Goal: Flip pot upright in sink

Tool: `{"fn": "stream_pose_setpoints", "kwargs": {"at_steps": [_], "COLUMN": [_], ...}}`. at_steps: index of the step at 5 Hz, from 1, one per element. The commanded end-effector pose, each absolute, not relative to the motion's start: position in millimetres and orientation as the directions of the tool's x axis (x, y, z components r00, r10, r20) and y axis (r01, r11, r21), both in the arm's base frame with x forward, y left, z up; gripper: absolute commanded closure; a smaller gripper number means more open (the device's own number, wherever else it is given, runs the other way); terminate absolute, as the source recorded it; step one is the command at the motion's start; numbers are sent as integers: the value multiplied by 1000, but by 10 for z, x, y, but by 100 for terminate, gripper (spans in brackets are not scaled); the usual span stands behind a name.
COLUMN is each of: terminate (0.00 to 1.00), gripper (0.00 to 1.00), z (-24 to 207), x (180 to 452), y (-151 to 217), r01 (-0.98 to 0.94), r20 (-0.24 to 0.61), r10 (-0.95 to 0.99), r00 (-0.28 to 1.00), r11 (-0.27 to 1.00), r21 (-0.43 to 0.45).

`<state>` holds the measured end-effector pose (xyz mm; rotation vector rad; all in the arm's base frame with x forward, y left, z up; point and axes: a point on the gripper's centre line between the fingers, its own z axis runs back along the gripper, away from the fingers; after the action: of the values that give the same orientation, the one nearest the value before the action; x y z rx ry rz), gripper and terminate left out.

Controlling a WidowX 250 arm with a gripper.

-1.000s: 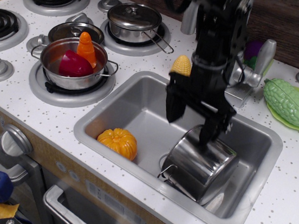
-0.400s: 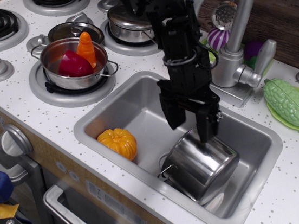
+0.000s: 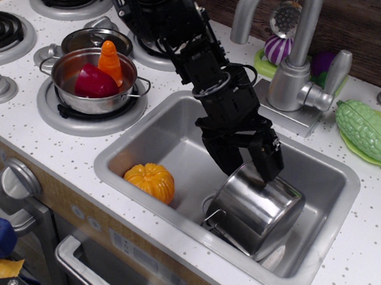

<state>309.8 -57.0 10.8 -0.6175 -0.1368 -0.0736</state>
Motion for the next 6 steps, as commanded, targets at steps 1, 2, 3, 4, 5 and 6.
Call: {"fn": "stream_pose_setpoints", "kwargs": {"at_steps": [1, 2, 3, 4, 5, 6], "terminate": [0, 0, 0, 0, 0, 0], "gripper": [0, 0, 100, 100, 100, 100], "z": [188, 162, 145, 136, 122, 117], "x": [3148, 3148, 3178, 3176, 3178, 3184], "y": [-704, -819, -944, -954, -965, -1025], "r01": [62, 25, -12, -1, 8, 13], "r20": [126, 107, 109, 128, 155, 204], "r10": [28, 74, 137, 145, 157, 118], "r00": [992, 991, 985, 981, 975, 972], "r11": [749, 700, 673, 664, 678, 839], "r21": [-660, -714, -740, -748, -735, -544]}}
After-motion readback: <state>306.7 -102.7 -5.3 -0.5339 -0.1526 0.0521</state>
